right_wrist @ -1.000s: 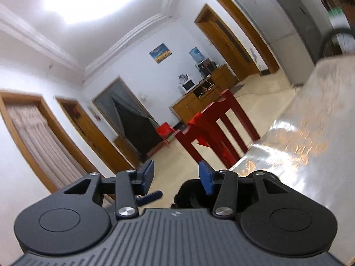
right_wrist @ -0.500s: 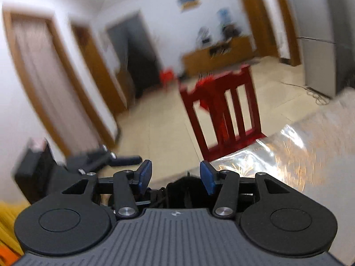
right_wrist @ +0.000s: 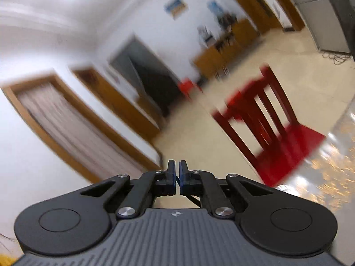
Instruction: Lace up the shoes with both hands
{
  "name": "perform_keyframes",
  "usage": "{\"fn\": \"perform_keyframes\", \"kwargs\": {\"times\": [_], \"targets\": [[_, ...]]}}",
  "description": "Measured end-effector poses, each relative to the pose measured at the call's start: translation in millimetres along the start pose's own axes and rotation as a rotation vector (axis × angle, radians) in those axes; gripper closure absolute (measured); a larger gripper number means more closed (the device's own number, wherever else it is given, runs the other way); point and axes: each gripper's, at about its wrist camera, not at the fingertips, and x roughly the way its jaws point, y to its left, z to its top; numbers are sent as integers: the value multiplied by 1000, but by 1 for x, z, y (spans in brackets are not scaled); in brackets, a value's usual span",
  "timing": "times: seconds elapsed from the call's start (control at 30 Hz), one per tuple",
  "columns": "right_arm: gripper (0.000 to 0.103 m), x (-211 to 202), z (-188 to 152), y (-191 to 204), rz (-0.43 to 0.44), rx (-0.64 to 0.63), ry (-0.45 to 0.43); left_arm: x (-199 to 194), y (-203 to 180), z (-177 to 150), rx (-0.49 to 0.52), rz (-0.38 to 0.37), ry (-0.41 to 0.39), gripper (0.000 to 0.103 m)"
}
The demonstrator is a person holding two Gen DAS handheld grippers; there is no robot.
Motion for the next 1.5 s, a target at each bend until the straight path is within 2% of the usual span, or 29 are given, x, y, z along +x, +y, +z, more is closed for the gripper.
{"fn": "perform_keyframes", "kwargs": {"times": [0.07, 0.13, 0.2, 0.23, 0.27, 0.3, 0.33, 0.4, 0.43, 0.5, 0.53, 0.57, 0.63, 0.7, 0.77, 0.83, 0.87, 0.97, 1.03, 1.07, 1.1, 1.13, 1.2, 1.3, 1.37, 1.5], "targets": [[99, 1, -4, 3, -44, -14, 1, -9, -4, 14, -17, -56, -27, 25], [100, 6, -13, -2, -89, -9, 19, -13, -8, 30, -20, -79, -79, 24], [100, 10, -21, -10, -65, 52, 36, -13, -14, 42, -19, -96, -124, 25], [100, 9, -26, -11, -52, 76, 30, -12, -16, 49, -10, -106, -149, 37], [100, 7, -31, -10, -43, 89, 12, -10, -20, 56, 11, -117, -169, 52], [100, 4, -35, -8, -31, 101, -8, -6, -23, 63, 36, -125, -173, 90], [98, -4, -36, -2, -11, 112, -33, -2, -26, 70, 58, -130, -167, 101], [97, -21, -39, 12, 5, 109, -84, 2, -26, 80, 79, -146, -169, 102], [95, -29, -43, 18, -27, 79, -123, 1, -22, 84, 73, -160, -173, 102], [62, -47, -56, 27, -136, 29, -216, -2, -7, 91, 35, -203, -178, 102], [36, -56, -65, 29, -209, 9, -264, -4, 1, 94, 16, -225, -182, 102], [33, -60, -76, 28, -301, -5, -287, -6, 11, 97, -3, -250, -185, 102], [35, -54, -95, 22, -505, -45, -226, -9, 27, 103, -17, -298, -186, 102], [38, -35, -109, 13, -710, -73, -118, -10, 39, 107, -21, -331, -179, 102], [39, -22, -118, 5, -819, -38, -33, -6, 53, 108, -52, -388, -168, 102], [39, -21, -124, 5, -873, 76, -78, -4, 64, 108, -88, -445, -154, 102], [39, -20, -127, 12, -854, 119, -140, -4, 67, 108, -99, -473, -145, 102], [36, 13, -130, 46, -756, 0, -254, -5, 69, 113, -59, -530, -125, 102], [36, 65, -132, 57, -839, -231, -209, -7, 67, 115, -22, -561, -115, 102], [43, 91, -133, 58, -894, -334, -173, -7, 67, 116, -8, -575, -110, 102], [65, 115, -133, 50, -949, -381, -113, -7, 66, 117, 5, -585, -107, 102], [101, 133, -131, 43, -989, -399, -73, -8, 65, 121, 18, -591, -113, 102], [102, 124, -115, 48, -953, -231, -167, -22, 65, 135, 41, -619, -177, 102], [102, 79, -80, 105, -884, -250, -394, -57, 63, 173, 78, -675, -306, 102], [102, 56, -56, 141, -830, -290, -493, -80, 58, 195, 103, -709, -374, 101], [102, 46, -37, 175, -778, -313, -536, -118, 51, 213, 183, -723, -484, 101]]}}
